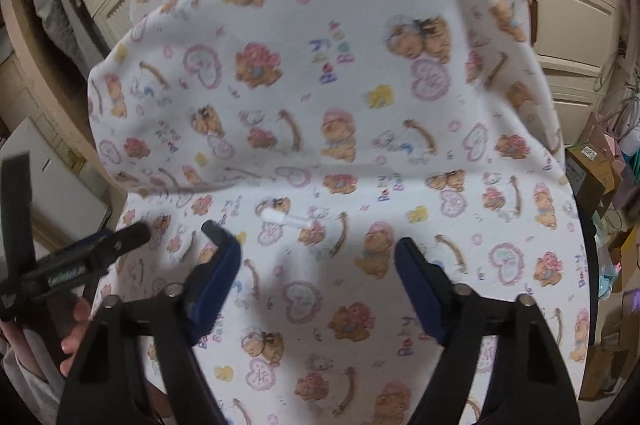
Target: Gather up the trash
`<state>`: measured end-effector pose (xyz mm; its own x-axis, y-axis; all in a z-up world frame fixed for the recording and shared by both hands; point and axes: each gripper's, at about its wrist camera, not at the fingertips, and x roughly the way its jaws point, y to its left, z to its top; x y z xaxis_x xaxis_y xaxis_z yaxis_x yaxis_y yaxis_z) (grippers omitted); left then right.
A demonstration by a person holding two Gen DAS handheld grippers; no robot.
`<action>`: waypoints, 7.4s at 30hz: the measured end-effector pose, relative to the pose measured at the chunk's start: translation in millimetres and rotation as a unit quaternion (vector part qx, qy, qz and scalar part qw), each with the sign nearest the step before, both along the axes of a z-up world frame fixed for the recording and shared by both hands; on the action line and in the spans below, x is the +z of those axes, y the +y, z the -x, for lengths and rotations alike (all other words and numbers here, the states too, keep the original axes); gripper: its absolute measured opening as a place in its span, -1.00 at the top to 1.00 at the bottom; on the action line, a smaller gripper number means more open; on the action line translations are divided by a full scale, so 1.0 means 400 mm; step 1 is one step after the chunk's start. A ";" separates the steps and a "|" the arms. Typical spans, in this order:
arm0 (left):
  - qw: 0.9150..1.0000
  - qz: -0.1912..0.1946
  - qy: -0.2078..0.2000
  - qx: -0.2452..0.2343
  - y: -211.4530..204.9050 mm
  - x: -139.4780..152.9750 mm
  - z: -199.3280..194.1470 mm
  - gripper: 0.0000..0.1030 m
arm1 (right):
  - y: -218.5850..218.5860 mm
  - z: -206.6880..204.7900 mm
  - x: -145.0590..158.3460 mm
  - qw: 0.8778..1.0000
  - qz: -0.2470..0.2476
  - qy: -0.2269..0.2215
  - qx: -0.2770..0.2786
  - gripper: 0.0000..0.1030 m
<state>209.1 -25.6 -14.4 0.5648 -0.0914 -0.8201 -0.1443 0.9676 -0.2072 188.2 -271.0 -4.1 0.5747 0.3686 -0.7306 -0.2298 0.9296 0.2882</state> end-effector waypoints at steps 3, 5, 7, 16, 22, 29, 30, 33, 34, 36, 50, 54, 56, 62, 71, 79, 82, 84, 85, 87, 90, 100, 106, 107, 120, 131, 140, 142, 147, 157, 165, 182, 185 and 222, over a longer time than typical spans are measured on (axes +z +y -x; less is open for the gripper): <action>1.000 0.023 0.017 -0.004 -0.022 -0.010 -0.038 -0.71 | 0.010 0.002 -0.003 1.000 0.017 -0.003 -0.002 -0.09; 0.999 0.031 0.031 -0.008 -0.040 -0.023 -0.061 -0.48 | 0.005 -0.002 -0.008 1.000 0.018 0.001 -0.009 0.06; 0.998 0.035 0.043 -0.012 -0.057 -0.039 -0.078 -0.30 | -0.005 -0.009 -0.015 1.000 0.011 0.008 -0.015 0.12; 0.996 0.009 0.076 -0.044 -0.133 -0.100 -0.104 0.33 | -0.030 -0.016 -0.018 1.000 0.009 0.015 -0.025 0.19; 0.995 0.020 0.078 -0.062 -0.134 -0.090 -0.095 0.83 | -0.032 -0.020 -0.018 0.999 0.013 0.017 -0.026 0.32; 0.994 -0.011 0.079 -0.078 -0.109 -0.057 -0.055 0.84 | -0.020 -0.024 -0.028 0.999 0.020 0.017 -0.025 0.40; 0.993 -0.011 0.084 -0.079 -0.101 -0.058 -0.048 0.84 | -0.019 -0.024 -0.028 0.999 0.020 0.016 -0.024 0.40; 0.993 -0.016 0.090 -0.077 -0.083 -0.060 -0.036 0.84 | -0.016 -0.026 -0.028 0.999 0.023 0.014 -0.022 0.40; 0.993 -0.018 0.091 -0.077 -0.080 -0.060 -0.034 0.84 | -0.014 -0.028 -0.028 0.999 0.023 0.014 -0.022 0.40; 0.992 -0.023 0.101 -0.071 -0.069 -0.063 -0.029 0.84 | -0.008 -0.032 -0.030 0.999 0.021 0.015 -0.019 0.40; 0.992 -0.041 0.098 -0.072 -0.003 -0.037 0.013 0.81 | 0.106 -0.107 -0.049 0.998 0.048 0.012 0.031 0.48; 0.992 -0.041 0.093 -0.075 0.010 -0.029 0.018 0.42 | 0.117 -0.139 -0.071 0.999 0.034 0.022 0.020 0.48; 0.993 -0.029 0.092 -0.070 0.026 -0.026 0.020 0.19 | 0.115 -0.155 -0.081 0.999 0.031 0.029 0.009 0.48; 0.995 0.004 0.088 -0.051 0.081 -0.012 0.025 0.03 | 0.096 -0.197 -0.125 0.998 0.009 0.063 -0.026 0.58; 0.996 -0.007 0.081 -0.047 0.100 0.002 0.035 0.01 | 0.088 -0.178 -0.145 0.995 -0.026 0.098 0.011 0.86; 0.996 0.003 0.076 -0.035 0.118 0.009 0.043 -0.07 | 0.139 -0.087 -0.124 0.994 0.003 0.081 0.079 0.81; 0.997 0.005 0.078 -0.028 0.123 0.005 0.042 -0.13 | 0.149 -0.083 -0.112 0.996 0.024 0.053 0.071 0.48; 0.996 0.011 0.082 -0.026 0.126 0.001 0.039 -0.16 | 0.158 -0.093 -0.108 0.997 0.025 0.045 0.065 0.48; 0.996 0.016 0.084 -0.026 0.126 -0.002 0.037 -0.17 | 0.165 -0.099 -0.108 0.997 0.027 0.042 0.063 0.48; 0.995 0.023 0.088 -0.028 0.126 -0.006 0.031 -0.18 | 0.188 -0.120 -0.112 0.997 0.037 0.037 0.056 0.48; 0.994 0.029 0.095 -0.042 0.115 -0.015 0.020 -0.18 | 0.199 -0.145 -0.121 0.998 0.045 0.040 0.035 0.48; 0.990 0.031 0.122 -0.060 0.057 -0.066 -0.028 -0.07 | 0.221 -0.149 -0.123 0.996 0.081 0.024 0.037 0.74; 0.991 0.018 0.117 -0.056 0.050 -0.075 -0.026 0.73 | 0.178 -0.137 -0.096 0.998 0.041 0.028 0.035 0.74; 0.991 0.020 0.116 -0.056 0.052 -0.074 -0.025 0.81 | 0.169 -0.135 -0.093 0.998 0.042 0.027 0.032 0.74; 0.993 0.010 0.103 -0.057 0.059 -0.054 -0.010 0.59 | 0.102 -0.069 -0.055 0.999 0.027 0.018 0.032 0.74; 0.990 -0.035 0.112 -0.075 0.004 -0.094 -0.050 0.78 | 0.105 -0.067 -0.055 0.999 0.030 0.016 0.027 0.74; 0.993 -0.025 0.073 -0.086 0.010 -0.027 0.001 0.79 | 0.085 -0.029 -0.020 1.000 0.014 0.005 0.024 0.74; 0.994 -0.020 0.062 -0.089 0.019 -0.005 0.027 0.79 | 0.083 -0.004 0.000 1.000 0.006 -0.005 0.028 0.74; 0.995 -0.037 0.037 -0.085 0.019 0.055 0.086 0.80 | 0.078 0.064 0.063 0.999 -0.015 -0.030 0.026 0.74; 0.996 -0.035 -0.018 -0.083 0.017 0.204 0.260 0.80 | 0.076 0.293 0.216 0.994 -0.059 -0.089 0.017 0.74; 0.995 -0.028 -0.035 -0.088 -0.008 0.220 0.414 0.79 | 0.104 0.488 0.242 0.991 -0.069 -0.111 0.021 0.74; 0.992 -0.034 0.080 -0.097 -0.018 -0.068 0.469 0.78 | 0.137 0.472 -0.067 0.997 -0.051 0.050 0.011 0.73; 0.990 -0.023 0.097 -0.103 -0.023 -0.095 0.469 0.78 | 0.141 0.458 -0.102 0.997 -0.037 0.074 0.013 0.73; 0.984 -0.051 0.139 -0.095 0.001 -0.173 0.483 -0.28 | 0.126 0.435 -0.270 0.991 0.039 0.127 -0.018 0.04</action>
<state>15.9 -25.0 -83.7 0.2985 -0.0823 -0.9509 0.0030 0.9963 -0.0853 14.2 -220.5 -112.1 0.3804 0.2871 -0.8791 -0.1247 0.9578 0.2588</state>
